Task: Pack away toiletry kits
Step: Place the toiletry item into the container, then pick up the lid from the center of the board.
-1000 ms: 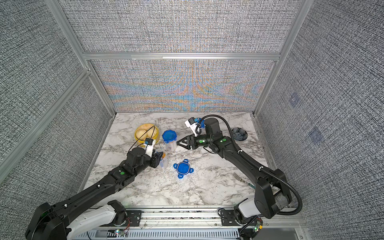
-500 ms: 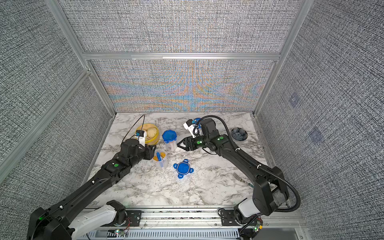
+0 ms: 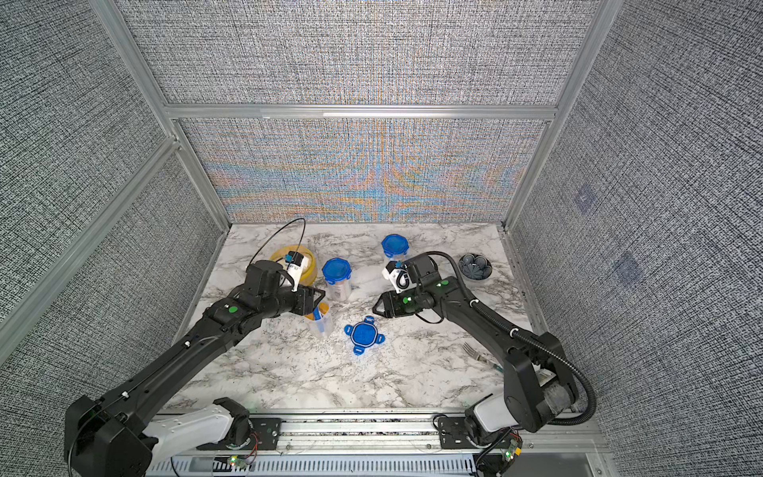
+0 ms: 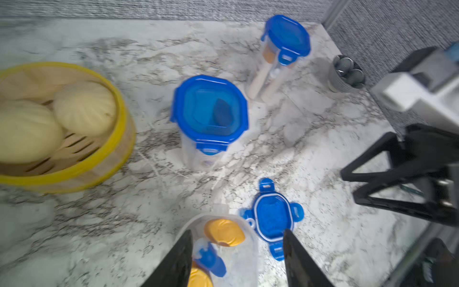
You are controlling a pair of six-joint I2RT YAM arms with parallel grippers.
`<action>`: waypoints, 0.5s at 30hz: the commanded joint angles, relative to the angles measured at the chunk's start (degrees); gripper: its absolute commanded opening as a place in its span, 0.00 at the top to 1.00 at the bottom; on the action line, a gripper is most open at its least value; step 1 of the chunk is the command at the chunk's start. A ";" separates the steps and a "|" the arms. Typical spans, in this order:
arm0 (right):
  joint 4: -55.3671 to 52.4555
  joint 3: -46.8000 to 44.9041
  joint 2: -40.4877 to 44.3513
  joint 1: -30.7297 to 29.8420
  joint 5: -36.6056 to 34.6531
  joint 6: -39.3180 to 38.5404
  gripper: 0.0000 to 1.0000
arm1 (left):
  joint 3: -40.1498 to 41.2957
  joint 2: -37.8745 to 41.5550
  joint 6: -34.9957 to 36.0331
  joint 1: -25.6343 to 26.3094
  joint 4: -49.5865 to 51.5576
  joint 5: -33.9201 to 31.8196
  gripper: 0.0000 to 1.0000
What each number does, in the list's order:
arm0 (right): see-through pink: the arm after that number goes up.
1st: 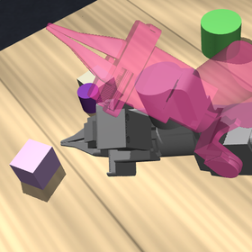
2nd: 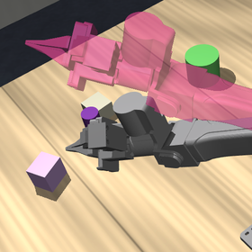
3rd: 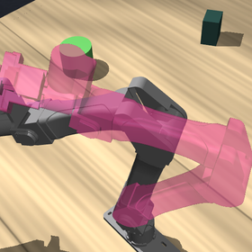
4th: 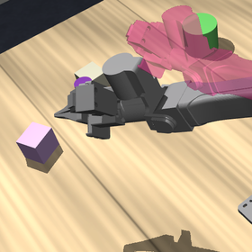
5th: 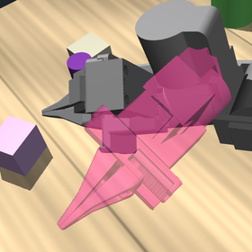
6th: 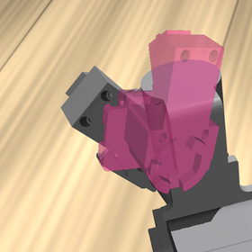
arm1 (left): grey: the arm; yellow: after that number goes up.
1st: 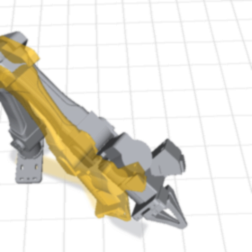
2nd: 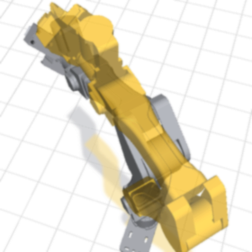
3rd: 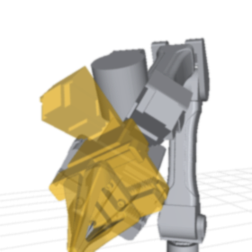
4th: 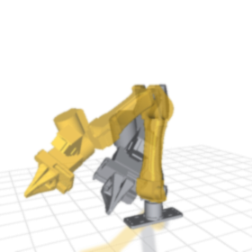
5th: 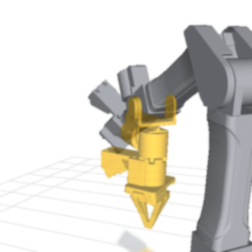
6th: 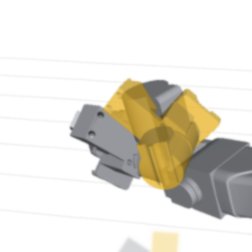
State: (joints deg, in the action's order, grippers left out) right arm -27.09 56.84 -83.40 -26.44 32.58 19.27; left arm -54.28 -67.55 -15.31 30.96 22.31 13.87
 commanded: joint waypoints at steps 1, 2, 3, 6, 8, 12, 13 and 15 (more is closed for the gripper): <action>-1.31 -4.84 0.18 1.53 5.04 7.34 0.47 | -2.50 -2.56 2.19 3.02 5.07 4.60 0.41; -1.08 -6.08 0.14 1.85 5.82 8.22 0.47 | -3.43 -3.29 2.45 4.14 6.26 3.58 0.40; -0.75 -7.20 -0.07 2.06 6.42 8.95 0.48 | -4.39 -4.37 2.69 5.04 7.39 2.90 0.40; 2.19 -9.91 -1.52 2.41 8.27 12.10 0.54 | -5.61 -5.94 2.53 5.86 8.75 2.63 0.39; 5.01 -11.24 -3.38 2.47 10.29 14.33 0.56 | -5.75 -6.10 2.43 5.96 8.81 2.72 0.39; 12.07 -12.90 -7.06 2.45 11.64 18.98 0.64 | -5.96 -6.19 2.30 6.05 9.29 3.86 0.39; 13.28 -12.98 -7.89 2.47 11.49 19.66 0.65 | -6.14 -6.36 2.27 6.04 9.72 3.97 0.38; 15.47 -13.07 -9.39 2.52 11.47 21.01 0.68 | -6.25 -6.30 2.23 6.04 10.27 3.91 0.38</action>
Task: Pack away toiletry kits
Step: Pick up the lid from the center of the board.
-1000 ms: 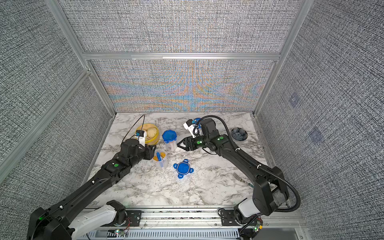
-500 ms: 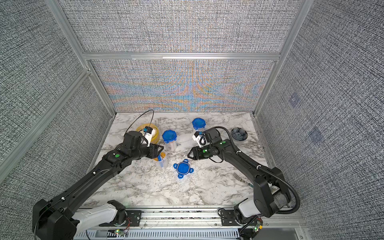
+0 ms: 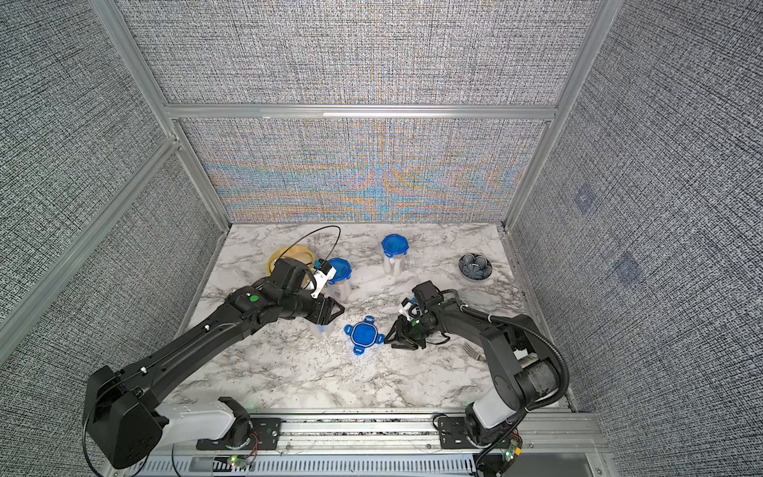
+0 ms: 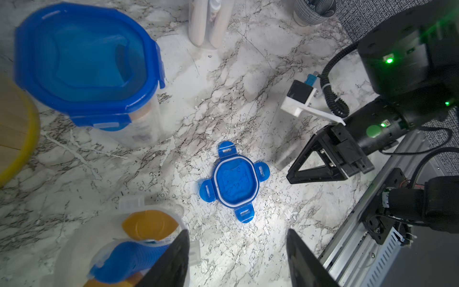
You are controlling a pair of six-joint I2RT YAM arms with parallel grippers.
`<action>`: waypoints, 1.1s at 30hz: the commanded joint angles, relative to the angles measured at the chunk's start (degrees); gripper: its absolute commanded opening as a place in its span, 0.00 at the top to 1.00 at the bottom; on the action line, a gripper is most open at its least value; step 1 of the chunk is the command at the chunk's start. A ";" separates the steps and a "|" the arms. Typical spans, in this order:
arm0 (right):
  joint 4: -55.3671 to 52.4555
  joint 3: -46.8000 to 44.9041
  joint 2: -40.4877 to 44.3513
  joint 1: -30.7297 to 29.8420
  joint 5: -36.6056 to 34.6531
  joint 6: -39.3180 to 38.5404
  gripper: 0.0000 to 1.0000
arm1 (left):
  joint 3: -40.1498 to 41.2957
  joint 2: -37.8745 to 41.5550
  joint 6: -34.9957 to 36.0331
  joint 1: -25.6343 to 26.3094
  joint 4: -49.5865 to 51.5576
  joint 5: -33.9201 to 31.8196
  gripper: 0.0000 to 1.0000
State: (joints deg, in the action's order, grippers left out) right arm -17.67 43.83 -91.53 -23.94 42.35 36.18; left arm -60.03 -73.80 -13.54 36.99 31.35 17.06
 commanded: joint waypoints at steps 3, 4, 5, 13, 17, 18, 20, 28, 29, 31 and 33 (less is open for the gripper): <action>9.15 -0.43 -3.37 0.00 1.69 6.21 0.69 | -0.35 -0.09 0.53 0.05 1.37 0.34 0.38; 10.04 -0.60 -4.06 0.03 1.69 6.68 0.70 | -0.35 -0.08 0.59 0.02 1.36 0.34 0.38; 10.88 -1.03 -4.71 0.03 1.73 7.29 0.70 | -0.36 -0.16 0.58 0.03 1.38 0.34 0.38; 20.82 -4.21 -8.02 -0.07 2.36 11.24 0.75 | -0.60 -1.02 0.21 0.08 0.99 0.60 0.37; 25.12 -5.54 -9.41 -0.40 2.04 12.98 0.75 | -1.21 -1.84 0.03 0.10 1.66 1.98 0.37; 26.21 -5.91 -9.84 -0.42 2.02 13.52 0.75 | -1.38 -2.04 0.21 0.16 2.04 2.15 0.37; 28.05 -6.18 -10.66 -0.50 2.12 14.36 0.75 | -1.71 -2.42 0.37 0.12 2.77 2.19 0.38; 30.85 -6.09 -12.71 -1.35 1.60 15.30 0.85 | -1.71 -2.86 1.17 0.27 3.61 2.63 0.38; 31.01 -6.02 -12.72 -1.33 1.60 15.32 0.86 | -1.76 -2.97 1.20 0.27 3.61 2.54 0.38; 31.14 -5.87 -12.79 -1.44 1.44 15.23 0.87 | -1.76 -2.95 1.31 0.32 3.58 2.44 0.38; 31.03 -5.57 -12.52 -1.65 1.42 14.91 0.90 | -1.84 -3.01 1.46 0.27 3.70 2.19 0.38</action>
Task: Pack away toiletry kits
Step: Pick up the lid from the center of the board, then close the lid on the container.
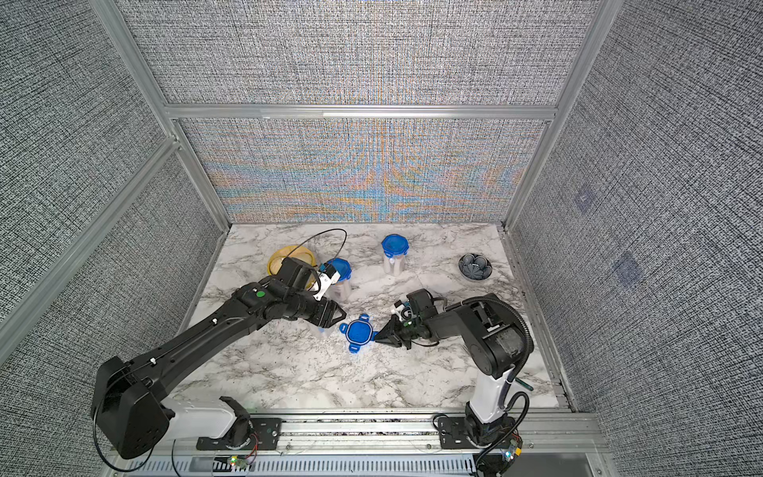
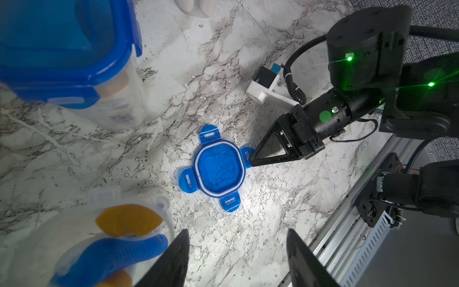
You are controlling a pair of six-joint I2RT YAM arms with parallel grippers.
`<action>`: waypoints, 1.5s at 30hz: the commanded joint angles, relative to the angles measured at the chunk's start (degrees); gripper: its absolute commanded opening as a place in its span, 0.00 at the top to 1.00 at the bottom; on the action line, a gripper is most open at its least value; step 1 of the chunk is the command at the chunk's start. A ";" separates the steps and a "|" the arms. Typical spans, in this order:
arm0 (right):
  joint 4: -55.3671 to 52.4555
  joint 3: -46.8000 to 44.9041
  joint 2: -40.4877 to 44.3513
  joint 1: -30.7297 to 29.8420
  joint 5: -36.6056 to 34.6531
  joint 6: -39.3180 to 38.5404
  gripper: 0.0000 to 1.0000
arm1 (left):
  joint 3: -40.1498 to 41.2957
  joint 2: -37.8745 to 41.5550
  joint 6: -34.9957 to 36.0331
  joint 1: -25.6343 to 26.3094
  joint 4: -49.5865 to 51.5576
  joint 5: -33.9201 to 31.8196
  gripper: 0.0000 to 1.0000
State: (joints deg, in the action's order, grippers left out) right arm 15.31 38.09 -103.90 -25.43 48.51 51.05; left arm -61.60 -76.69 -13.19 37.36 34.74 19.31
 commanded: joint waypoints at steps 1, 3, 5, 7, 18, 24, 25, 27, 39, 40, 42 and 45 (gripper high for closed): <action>-2.15 0.25 0.11 -0.24 -4.74 -0.32 0.92 | -0.36 -0.17 1.14 -0.10 0.29 -0.15 0.38; -4.37 0.92 1.69 -0.51 -5.01 -2.18 0.96 | -0.70 -0.03 1.14 -0.07 0.33 -0.62 0.39; -8.71 2.04 4.32 -0.74 -6.31 -5.28 1.00 | -1.10 0.35 1.06 -0.06 -0.09 -1.77 0.39; -14.01 3.19 8.09 -0.77 -8.08 -9.14 1.00 | -1.32 1.07 0.57 -0.08 -1.64 -3.42 0.40; -41.52 18.36 30.10 -0.81 -14.66 -35.18 1.00 | 4.16 6.96 7.56 -0.11 -21.06 -9.72 0.37; -44.16 30.56 32.27 -0.94 -13.68 -48.91 1.00 | 9.46 13.36 14.16 -0.15 -33.02 -11.02 0.34; -43.38 31.16 32.34 -0.97 -13.50 -50.87 1.00 | 9.89 13.98 15.09 -0.19 -33.98 -10.66 0.33; -39.43 31.12 32.47 -0.94 -12.81 -52.93 1.00 | 9.94 15.00 16.91 -0.27 -34.57 -8.85 0.32; -43.86 37.59 29.51 -0.94 -2.50 -81.48 1.00 | 6.79 11.26 28.52 -0.62 -33.51 -4.08 0.31; -44.71 38.09 28.99 -1.02 -2.12 -83.00 1.00 | 6.15 10.79 28.64 -0.71 -33.30 -4.60 0.32; -46.66 39.43 27.84 -0.99 -1.93 -85.16 1.00 | 5.39 10.32 28.67 -0.85 -33.33 -5.75 0.33; -48.34 40.60 26.36 -0.95 -1.98 -87.66 1.00 | 5.42 11.11 29.05 -1.23 -33.34 -6.89 0.34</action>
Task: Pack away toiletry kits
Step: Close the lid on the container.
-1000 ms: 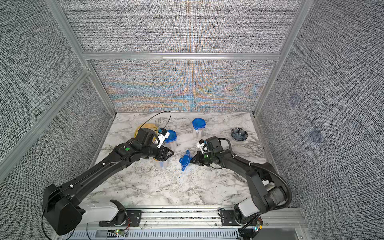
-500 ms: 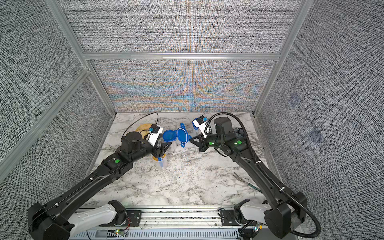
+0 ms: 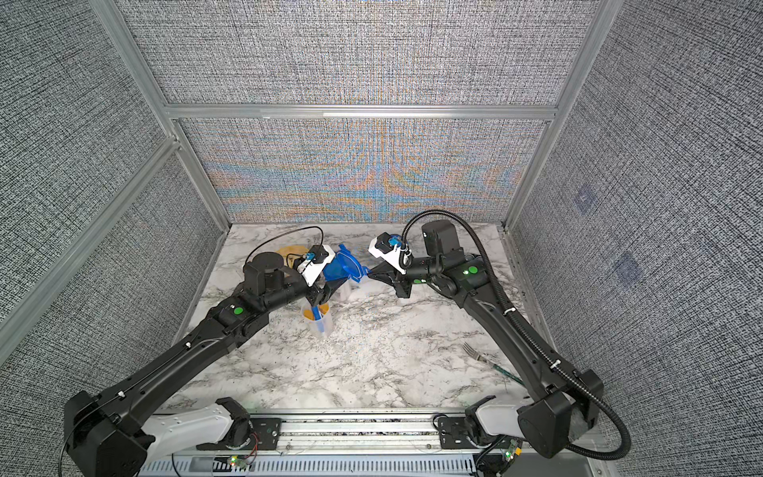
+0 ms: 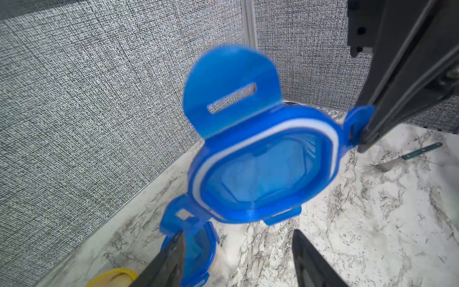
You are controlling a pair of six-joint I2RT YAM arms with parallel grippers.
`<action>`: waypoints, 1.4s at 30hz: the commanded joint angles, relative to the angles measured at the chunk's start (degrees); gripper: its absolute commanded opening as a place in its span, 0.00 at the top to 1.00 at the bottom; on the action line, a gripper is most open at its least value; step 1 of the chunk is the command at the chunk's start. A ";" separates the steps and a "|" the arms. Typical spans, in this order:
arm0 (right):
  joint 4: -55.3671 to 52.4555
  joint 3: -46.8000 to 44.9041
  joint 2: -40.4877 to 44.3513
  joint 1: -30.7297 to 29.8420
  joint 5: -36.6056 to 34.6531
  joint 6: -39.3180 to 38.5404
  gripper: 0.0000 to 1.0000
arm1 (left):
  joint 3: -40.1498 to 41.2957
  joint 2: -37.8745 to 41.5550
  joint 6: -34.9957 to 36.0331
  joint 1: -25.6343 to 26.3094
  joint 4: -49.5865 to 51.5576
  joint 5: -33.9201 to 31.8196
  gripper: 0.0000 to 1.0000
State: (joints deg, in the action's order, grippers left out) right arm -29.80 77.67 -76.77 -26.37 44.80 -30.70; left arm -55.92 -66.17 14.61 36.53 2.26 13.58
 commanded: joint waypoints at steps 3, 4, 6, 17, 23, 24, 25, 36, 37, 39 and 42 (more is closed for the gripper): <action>-4.28 2.16 -2.02 0.06 1.89 -7.64 1.00 | 0.58 2.03 2.47 -1.32 -0.62 0.92 0.34; -4.85 2.62 -2.37 0.06 1.88 -8.50 1.00 | 0.78 2.28 3.32 -1.50 -0.39 1.64 0.34; -6.12 3.72 -3.24 0.09 1.37 -10.11 1.00 | 0.90 2.80 5.46 -1.72 0.71 3.57 0.34; -8.79 7.16 -6.65 0.46 1.36 -17.47 1.00 | 0.11 2.14 10.14 -1.98 3.74 10.61 0.68; -6.81 8.25 -7.41 1.48 1.18 -16.18 0.97 | -0.83 1.95 9.42 -2.07 4.05 11.49 1.00; -5.01 7.61 -7.01 1.84 0.39 -14.40 0.84 | -1.02 1.95 8.96 -2.06 4.08 10.59 1.00; -2.25 6.38 -6.34 2.39 -0.76 -11.28 0.68 | -1.20 1.93 8.06 -2.16 3.54 9.02 1.00; 27.10 -9.85 -1.82 4.89 9.09 1.71 0.39 | 0.40 3.20 2.00 -3.17 -4.37 14.15 1.00; 29.23 -10.29 -2.18 4.87 10.07 2.67 0.39 | 0.24 2.96 2.01 -3.18 -4.39 14.69 1.00; 33.11 -10.78 -2.90 4.91 11.47 4.36 0.39 | 0.05 2.52 2.00 -3.39 -4.16 15.84 1.00; 35.09 -9.47 -4.77 4.92 14.52 5.48 0.40 | 0.02 1.79 1.83 -3.72 -4.19 17.83 1.00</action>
State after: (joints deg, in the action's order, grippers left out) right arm -1.50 67.24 -80.66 -21.41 54.46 -28.12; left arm -55.40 -64.01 17.04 33.10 -0.21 28.08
